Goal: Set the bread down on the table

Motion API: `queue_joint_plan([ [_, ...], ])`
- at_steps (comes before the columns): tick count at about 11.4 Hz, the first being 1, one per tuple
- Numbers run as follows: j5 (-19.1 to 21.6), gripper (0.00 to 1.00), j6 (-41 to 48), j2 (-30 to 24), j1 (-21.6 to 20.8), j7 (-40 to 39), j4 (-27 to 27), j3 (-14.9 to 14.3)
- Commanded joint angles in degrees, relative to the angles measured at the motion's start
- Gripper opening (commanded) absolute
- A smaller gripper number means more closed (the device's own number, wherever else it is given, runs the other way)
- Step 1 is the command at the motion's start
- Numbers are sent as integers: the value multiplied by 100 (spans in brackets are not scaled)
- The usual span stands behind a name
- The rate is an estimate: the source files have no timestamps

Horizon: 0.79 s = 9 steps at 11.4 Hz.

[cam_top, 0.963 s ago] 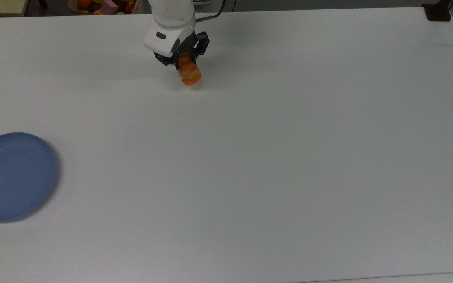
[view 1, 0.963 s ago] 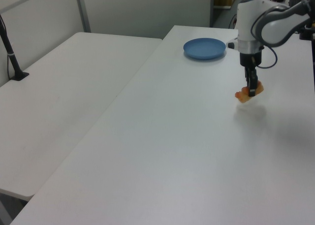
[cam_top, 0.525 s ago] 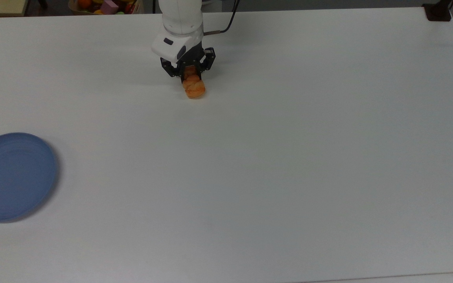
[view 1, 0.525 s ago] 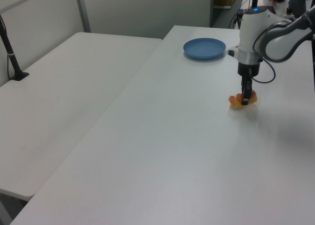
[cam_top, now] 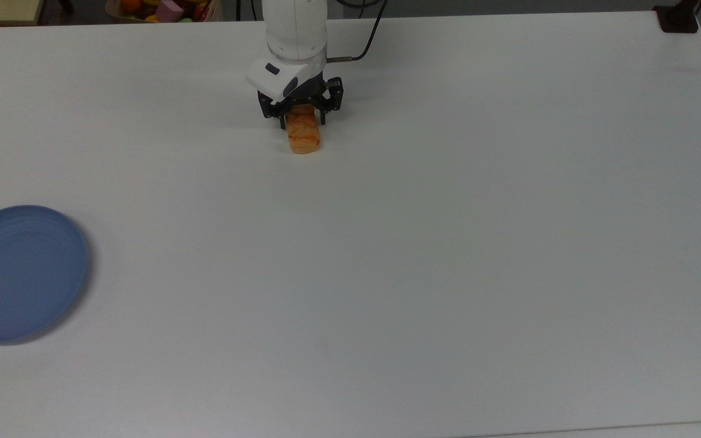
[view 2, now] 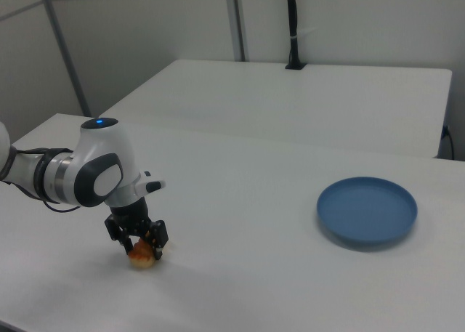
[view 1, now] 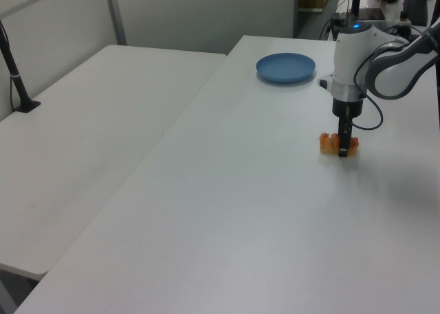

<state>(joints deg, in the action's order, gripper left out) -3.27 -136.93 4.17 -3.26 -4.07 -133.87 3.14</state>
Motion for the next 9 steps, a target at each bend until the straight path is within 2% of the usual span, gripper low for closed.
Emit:
queue_joint_plan([
  [1, -78, 100, 797, -127, -16, 512, 395, 152],
  [3, -51, 100, 1612, -154, -25, 626, 1149, 152],
  [7, 45, 100, 3617, -197, -8, 952, 3205, 108],
  [9, 307, 100, 4136, -294, 27, 961, 3830, 82],
])
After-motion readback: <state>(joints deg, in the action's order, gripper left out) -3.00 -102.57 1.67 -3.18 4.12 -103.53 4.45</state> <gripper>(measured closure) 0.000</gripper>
